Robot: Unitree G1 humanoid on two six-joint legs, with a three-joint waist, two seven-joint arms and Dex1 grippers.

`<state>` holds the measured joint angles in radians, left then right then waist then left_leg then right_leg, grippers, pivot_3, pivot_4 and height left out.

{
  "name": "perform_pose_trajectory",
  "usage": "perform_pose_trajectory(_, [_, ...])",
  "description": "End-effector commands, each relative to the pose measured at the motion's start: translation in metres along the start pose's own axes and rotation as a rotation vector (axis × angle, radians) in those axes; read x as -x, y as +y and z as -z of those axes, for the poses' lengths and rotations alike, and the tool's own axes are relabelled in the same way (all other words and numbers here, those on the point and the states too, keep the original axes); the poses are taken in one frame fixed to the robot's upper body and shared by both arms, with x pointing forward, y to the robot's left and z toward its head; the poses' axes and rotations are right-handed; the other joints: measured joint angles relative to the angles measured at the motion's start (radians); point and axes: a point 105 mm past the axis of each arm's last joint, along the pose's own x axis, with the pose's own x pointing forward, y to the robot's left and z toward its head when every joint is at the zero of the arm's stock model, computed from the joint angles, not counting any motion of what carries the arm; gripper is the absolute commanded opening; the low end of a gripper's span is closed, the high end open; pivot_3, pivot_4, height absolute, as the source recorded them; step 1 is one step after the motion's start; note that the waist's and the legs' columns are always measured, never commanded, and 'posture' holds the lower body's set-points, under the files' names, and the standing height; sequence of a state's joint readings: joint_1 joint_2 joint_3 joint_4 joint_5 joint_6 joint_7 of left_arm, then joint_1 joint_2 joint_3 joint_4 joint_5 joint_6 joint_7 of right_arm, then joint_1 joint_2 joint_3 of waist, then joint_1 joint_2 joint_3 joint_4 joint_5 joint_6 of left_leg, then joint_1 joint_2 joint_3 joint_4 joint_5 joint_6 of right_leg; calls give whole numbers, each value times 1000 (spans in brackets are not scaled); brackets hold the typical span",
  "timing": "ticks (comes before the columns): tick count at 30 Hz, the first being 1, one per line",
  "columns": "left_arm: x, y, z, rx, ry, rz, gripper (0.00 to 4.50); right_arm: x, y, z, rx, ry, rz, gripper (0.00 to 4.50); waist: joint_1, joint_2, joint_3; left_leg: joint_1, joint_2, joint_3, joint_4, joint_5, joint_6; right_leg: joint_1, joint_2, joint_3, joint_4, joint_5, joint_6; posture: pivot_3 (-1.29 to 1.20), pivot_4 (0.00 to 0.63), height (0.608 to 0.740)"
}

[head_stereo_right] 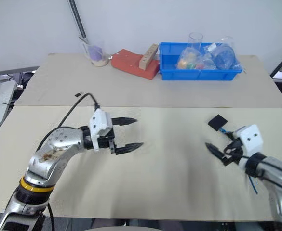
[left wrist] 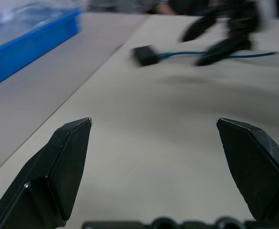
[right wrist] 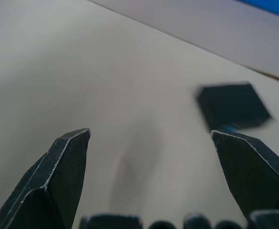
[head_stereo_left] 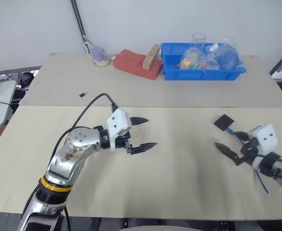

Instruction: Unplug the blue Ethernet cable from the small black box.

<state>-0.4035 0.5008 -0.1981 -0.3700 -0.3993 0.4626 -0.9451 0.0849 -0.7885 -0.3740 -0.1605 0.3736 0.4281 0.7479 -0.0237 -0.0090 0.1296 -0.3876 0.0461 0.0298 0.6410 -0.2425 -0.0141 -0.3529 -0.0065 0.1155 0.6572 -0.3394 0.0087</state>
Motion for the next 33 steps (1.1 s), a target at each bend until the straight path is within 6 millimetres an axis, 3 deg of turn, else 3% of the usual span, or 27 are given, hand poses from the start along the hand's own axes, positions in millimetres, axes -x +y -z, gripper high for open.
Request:
perform_pose_trajectory(1, [-7,2,-13,-21,-43,67,4454,-3,-27,-4,9,1,-10,4500,-1,0,1,0,0,1,0,0,0,0,0,0,0,0,0,0,150,740])
perform_pose_trajectory(7, [-9,6,-26,-25,-90,117,4454,-20,-54,9,-19,91,-108,4500,2,3,0,0,0,6,2,0,0,0,1,3,0,0,0,0,150,740])
perform_pose_trajectory(17, [-5,3,-25,-34,-75,121,4454,-36,-69,23,-19,205,-172,4500,9,4,-1,1,1,9,4,0,0,1,0,5,0,0,0,0,150,740])
perform_pose_trajectory(25, [0,3,-25,-15,-67,87,4500,-31,-73,30,-27,231,-184,1962,10,4,-1,2,2,9,4,0,0,3,0,4,0,0,0,0,150,740])
perform_pose_trajectory(29, [0,5,-26,-11,-73,78,4500,-32,-74,24,6,204,-189,644,9,4,-1,3,2,9,4,0,0,3,0,5,0,0,0,0,150,740])
perform_pose_trajectory(31, [1,10,-28,9,-89,54,4500,-34,-72,9,65,153,-201,12,9,5,-1,3,2,9,4,0,0,3,0,5,0,0,0,0,150,740])
perform_pose_trajectory(33, [6,17,-28,40,-96,23,4500,-37,-65,-17,188,84,-234,12,9,5,-1,3,2,9,4,0,0,3,0,5,0,0,0,0,150,740])
